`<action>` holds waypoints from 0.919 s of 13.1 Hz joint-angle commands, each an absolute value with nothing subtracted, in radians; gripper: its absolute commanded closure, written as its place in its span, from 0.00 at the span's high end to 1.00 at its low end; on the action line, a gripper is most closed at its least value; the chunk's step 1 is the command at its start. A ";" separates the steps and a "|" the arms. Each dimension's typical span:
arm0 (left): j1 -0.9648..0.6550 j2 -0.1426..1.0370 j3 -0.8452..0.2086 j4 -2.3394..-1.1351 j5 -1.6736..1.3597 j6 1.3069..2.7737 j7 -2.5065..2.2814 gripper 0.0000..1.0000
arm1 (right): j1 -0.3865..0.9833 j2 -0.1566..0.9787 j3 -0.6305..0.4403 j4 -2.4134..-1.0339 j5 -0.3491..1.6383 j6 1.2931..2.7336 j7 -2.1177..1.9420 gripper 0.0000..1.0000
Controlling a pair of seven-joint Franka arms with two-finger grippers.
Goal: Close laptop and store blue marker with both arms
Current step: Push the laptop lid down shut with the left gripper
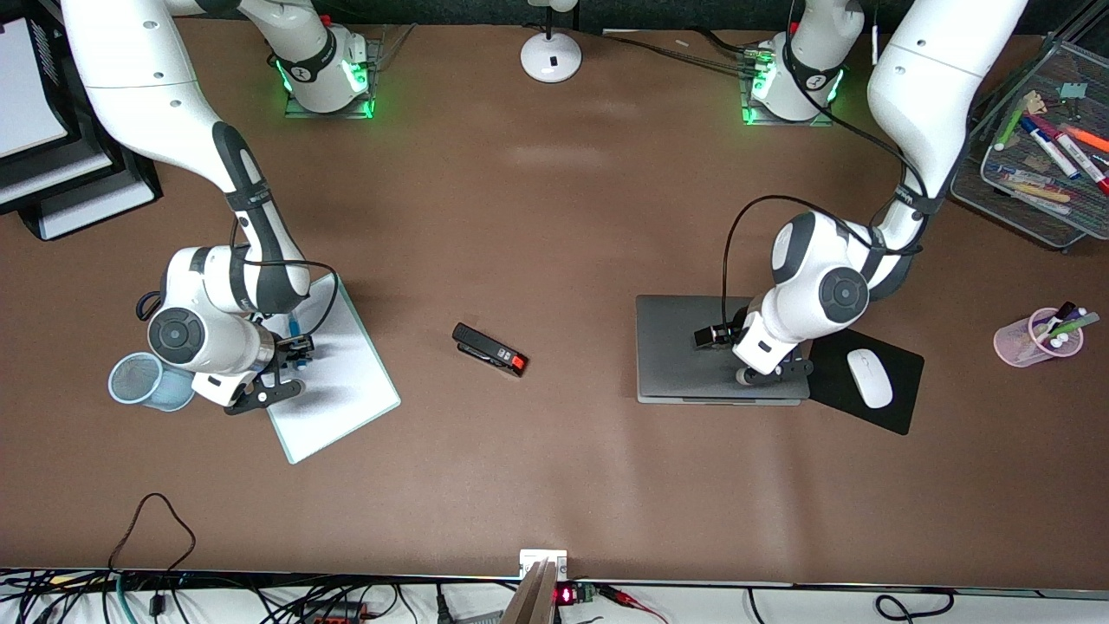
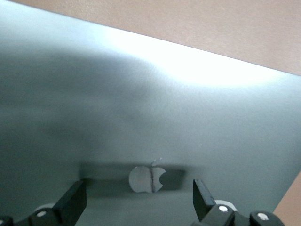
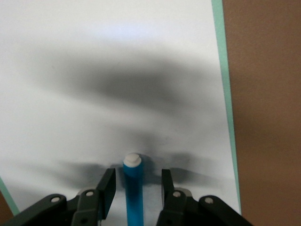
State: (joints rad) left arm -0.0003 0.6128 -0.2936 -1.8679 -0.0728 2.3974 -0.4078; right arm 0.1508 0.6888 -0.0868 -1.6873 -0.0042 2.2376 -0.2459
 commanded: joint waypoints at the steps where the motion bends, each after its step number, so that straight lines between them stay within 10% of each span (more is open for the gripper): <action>1: -0.005 0.652 -0.281 -1.829 -0.072 2.396 -0.410 1.00 | 0.150 0.706 -0.084 -1.666 0.014 2.241 -0.267 0.40; 12: 0.015 0.531 -0.279 -1.786 -0.071 2.297 -0.417 1.00 | 0.150 0.718 -0.075 -1.660 0.017 2.250 -0.265 0.21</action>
